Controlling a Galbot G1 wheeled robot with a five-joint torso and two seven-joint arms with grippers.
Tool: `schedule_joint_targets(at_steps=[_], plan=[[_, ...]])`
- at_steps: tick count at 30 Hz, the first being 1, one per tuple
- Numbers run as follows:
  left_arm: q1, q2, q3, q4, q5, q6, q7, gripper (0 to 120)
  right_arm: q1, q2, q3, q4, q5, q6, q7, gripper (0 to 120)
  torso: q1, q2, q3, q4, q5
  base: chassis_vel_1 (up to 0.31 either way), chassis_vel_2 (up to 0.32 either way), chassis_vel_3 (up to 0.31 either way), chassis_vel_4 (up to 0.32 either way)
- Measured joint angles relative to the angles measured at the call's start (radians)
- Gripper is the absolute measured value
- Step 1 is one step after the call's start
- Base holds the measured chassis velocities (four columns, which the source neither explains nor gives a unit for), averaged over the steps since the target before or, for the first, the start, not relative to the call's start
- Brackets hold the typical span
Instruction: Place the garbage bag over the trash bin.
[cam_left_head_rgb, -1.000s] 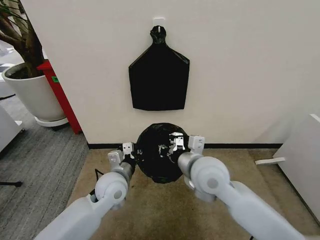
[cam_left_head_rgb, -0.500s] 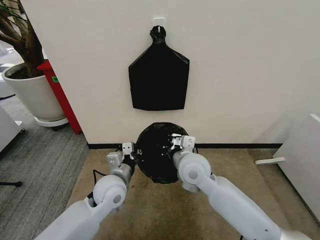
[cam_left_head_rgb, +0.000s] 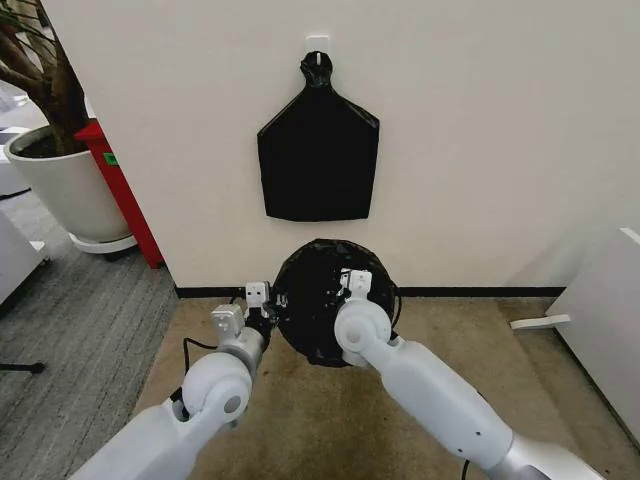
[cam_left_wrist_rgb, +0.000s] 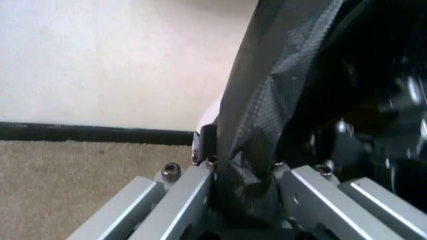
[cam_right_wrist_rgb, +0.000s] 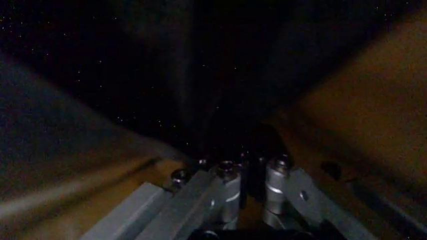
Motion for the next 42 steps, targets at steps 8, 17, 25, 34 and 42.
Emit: schedule_joint_targets(at_steps=[8,17,25,34,42], plan=[[0.027,0.005,-0.002,-0.027,0.012,-0.003,0.03,1,0.004,0.029,0.008,-0.033,0.018,0.009,0.006,0,0.0,0.0,0.0,-0.0002,0.0001,0.0,0.0,0.0,0.0],[0.04,0.009,-0.009,-0.019,0.03,-0.01,0.046,1,-0.018,0.022,0.0,0.038,0.063,0.017,0.025,0,0.0,0.0,0.0,-0.0001,0.0001,0.0,0.0,0.0,0.0],[0.004,-0.003,-0.007,0.019,0.026,-0.013,0.039,1,-0.032,-0.005,-0.05,0.186,0.143,0.013,0.047,0,0.0,0.0,0.0,-0.0001,0.0001,0.0,0.0,0.0,0.0],[-0.001,0.002,-0.008,0.018,0.025,-0.015,0.039,1,-0.048,-0.002,-0.079,0.142,0.16,-0.003,0.039,0,0.0,0.0,0.0,-0.0001,0.0001,0.0,0.0,0.0,0.0],[-0.017,0.002,-0.009,0.023,0.021,-0.016,0.04,1,-0.047,-0.005,-0.069,0.156,0.165,-0.004,0.046,0,0.0,0.0,0.0,0.0,0.0002,0.0,0.0,0.0,0.0]])
